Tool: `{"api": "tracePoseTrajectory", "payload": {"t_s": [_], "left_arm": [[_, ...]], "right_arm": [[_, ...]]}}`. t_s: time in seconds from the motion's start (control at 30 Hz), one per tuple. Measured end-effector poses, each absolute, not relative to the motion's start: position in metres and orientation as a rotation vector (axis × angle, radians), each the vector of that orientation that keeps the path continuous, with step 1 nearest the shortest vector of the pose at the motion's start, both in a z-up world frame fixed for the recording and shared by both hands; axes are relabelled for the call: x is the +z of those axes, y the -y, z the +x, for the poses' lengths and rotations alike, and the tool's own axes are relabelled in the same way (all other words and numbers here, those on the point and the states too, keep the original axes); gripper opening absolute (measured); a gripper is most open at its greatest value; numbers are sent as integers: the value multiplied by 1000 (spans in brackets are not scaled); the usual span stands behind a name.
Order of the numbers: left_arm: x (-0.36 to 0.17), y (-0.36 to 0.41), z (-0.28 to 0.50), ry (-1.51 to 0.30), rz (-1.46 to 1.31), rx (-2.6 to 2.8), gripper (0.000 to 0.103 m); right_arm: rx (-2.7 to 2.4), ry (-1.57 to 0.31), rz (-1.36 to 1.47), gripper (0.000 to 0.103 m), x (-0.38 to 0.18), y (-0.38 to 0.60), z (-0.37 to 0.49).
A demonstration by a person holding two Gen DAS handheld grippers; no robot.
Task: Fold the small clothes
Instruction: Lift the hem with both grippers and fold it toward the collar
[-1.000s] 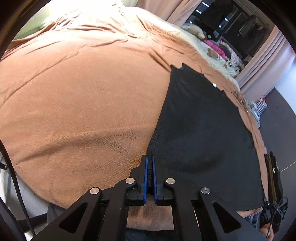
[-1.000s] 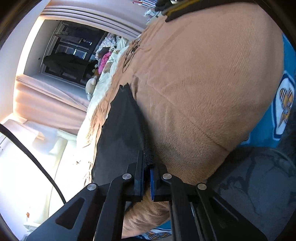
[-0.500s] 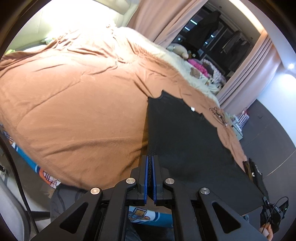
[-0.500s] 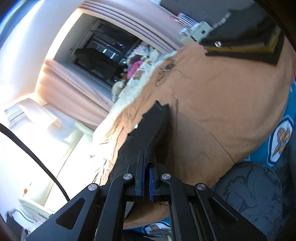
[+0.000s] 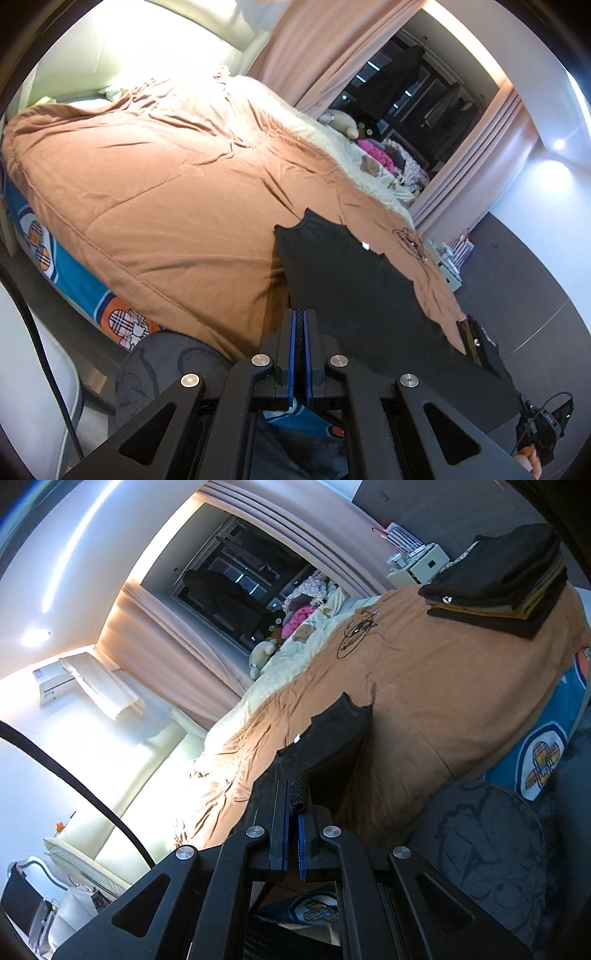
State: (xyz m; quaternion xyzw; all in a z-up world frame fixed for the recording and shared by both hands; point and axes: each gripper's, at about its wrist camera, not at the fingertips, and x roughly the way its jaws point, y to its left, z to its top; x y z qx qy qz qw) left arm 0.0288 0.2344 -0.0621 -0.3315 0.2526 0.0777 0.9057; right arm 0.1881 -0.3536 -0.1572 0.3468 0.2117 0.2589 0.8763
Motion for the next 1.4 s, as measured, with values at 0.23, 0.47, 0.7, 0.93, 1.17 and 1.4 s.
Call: {"api": "tracePoseTrajectory", "payload": {"t_s": [0.23, 0.47, 0.7, 0.93, 1.17, 1.4], "left_arm": [[-38, -229, -1, -477, -662, 144, 3], [-9, -221, 4, -427, -632, 114, 3], [8, -225, 58, -436, -565, 152, 4], [10, -238, 139, -498, -529, 197, 4], [-3, -253, 209, -578, -498, 228, 4], [-26, -268, 268, -656, -499, 253, 4]], "right_arm": [[563, -408, 725, 0, -151, 363, 177], [581, -406, 653, 0, -138, 357, 208], [568, -420, 634, 0, -122, 343, 291], [550, -464, 649, 0, -112, 315, 382], [534, -516, 653, 0, -108, 286, 447], [510, -579, 679, 0, -107, 263, 500]]}}
